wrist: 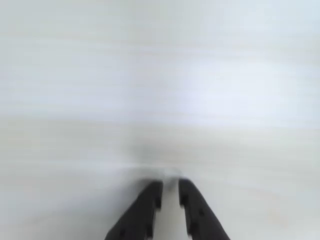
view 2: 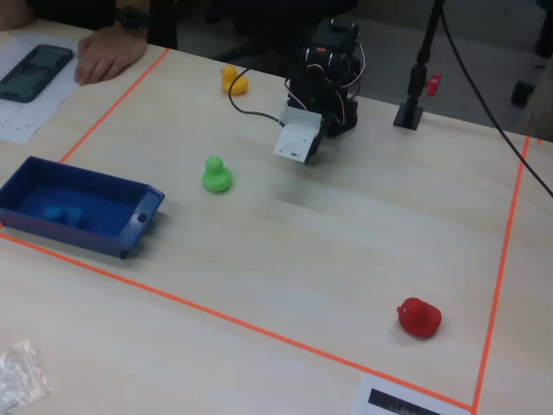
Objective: Grasp blue duck and put it into box.
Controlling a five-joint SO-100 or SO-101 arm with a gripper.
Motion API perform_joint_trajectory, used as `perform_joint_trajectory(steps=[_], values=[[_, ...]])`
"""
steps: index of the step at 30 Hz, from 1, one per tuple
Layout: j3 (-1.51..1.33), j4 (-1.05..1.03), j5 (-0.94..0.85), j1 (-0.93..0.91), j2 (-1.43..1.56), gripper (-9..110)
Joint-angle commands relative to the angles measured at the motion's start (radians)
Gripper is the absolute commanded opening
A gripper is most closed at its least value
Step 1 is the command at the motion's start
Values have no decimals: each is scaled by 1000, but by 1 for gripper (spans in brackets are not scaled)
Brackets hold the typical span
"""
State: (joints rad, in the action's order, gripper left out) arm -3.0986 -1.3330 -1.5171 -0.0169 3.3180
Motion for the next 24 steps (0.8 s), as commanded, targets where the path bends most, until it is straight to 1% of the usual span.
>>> perform_joint_trajectory(steps=[1,24], values=[[-12,-5,-3,-2,-8,0],[-12,-5,-3,-2,-8,2]])
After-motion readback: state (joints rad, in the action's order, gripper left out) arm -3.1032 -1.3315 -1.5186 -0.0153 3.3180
